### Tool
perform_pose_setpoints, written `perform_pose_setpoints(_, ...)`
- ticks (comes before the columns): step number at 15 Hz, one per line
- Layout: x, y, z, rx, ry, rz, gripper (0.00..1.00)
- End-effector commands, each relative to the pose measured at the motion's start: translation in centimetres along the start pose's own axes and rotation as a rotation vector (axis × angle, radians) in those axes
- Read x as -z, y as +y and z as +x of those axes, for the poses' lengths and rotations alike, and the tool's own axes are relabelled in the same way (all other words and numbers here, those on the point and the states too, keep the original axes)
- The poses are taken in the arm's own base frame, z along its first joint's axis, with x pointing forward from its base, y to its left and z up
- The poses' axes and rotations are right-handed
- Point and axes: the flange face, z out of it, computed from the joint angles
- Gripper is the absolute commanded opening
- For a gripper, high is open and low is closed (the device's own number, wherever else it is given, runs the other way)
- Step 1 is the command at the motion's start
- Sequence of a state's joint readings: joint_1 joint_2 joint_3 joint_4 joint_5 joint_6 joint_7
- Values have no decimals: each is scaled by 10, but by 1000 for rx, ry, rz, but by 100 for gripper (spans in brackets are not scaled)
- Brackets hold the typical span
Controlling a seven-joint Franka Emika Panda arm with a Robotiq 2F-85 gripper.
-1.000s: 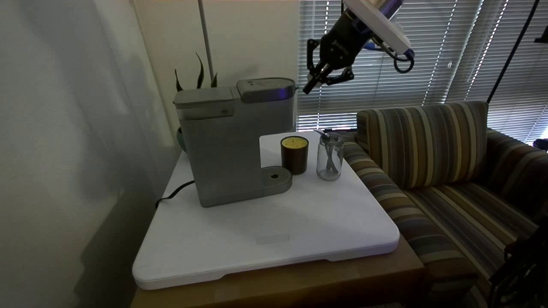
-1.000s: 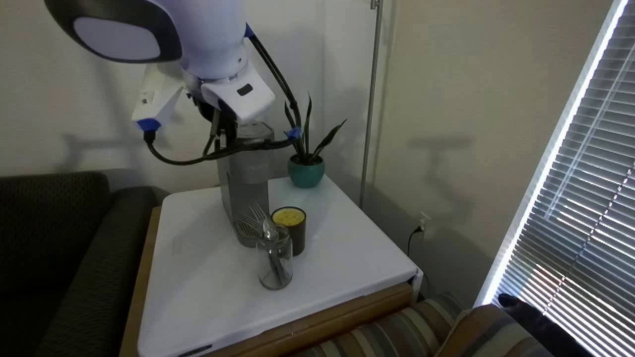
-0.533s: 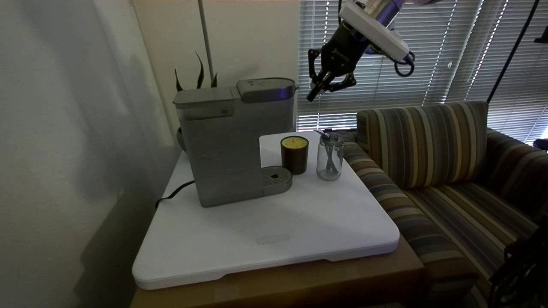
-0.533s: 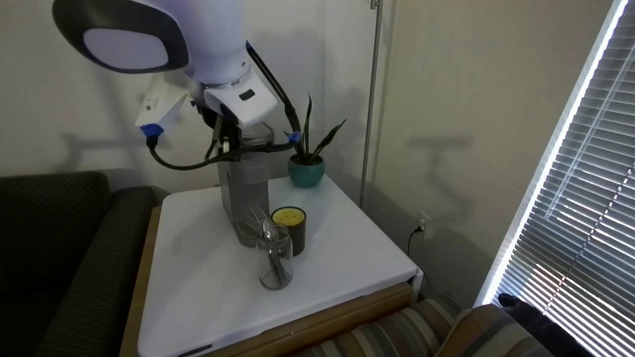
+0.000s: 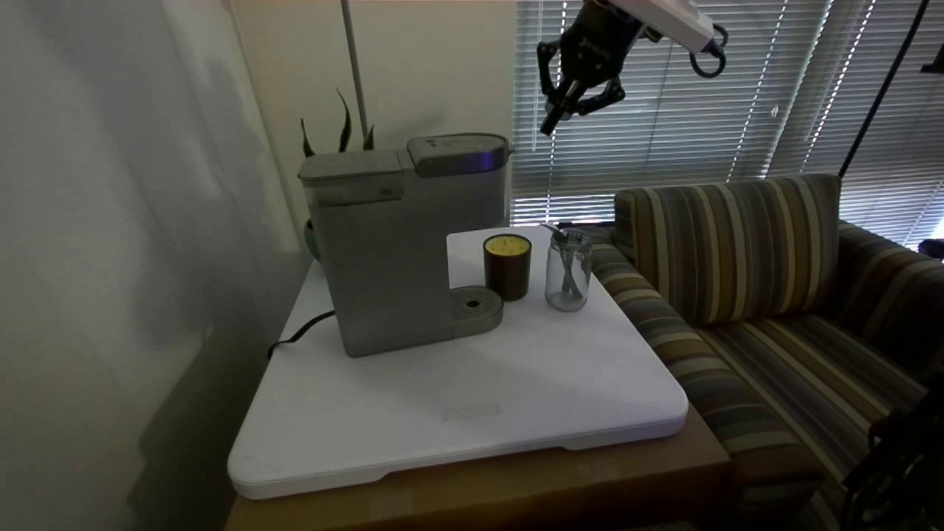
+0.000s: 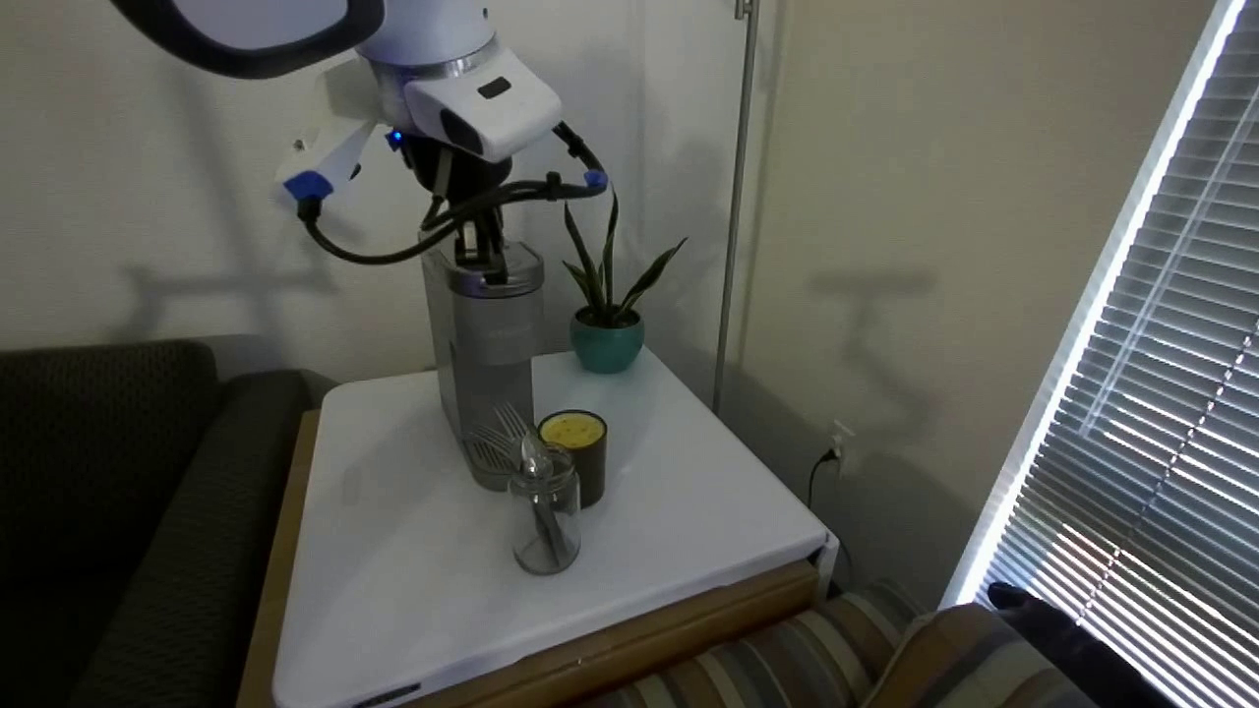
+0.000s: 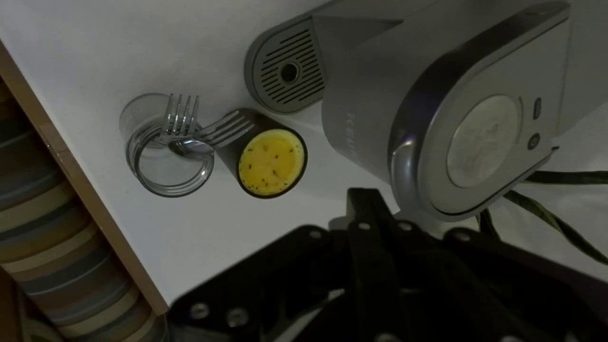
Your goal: Close the lid of the coffee machine chamber
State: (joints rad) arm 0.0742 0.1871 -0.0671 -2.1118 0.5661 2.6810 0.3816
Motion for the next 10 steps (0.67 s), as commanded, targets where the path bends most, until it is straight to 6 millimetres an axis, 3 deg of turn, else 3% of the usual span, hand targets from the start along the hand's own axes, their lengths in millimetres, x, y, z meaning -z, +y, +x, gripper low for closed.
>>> perform_pose_setpoints(1, 1, -13, 2, -16, 21, 39, 0)
perform_pose_setpoints(6, -6, -29, -3, -23, 43, 75, 0)
perform_pose_setpoints(10, -8, -23, -2, -32, 60, 59, 0)
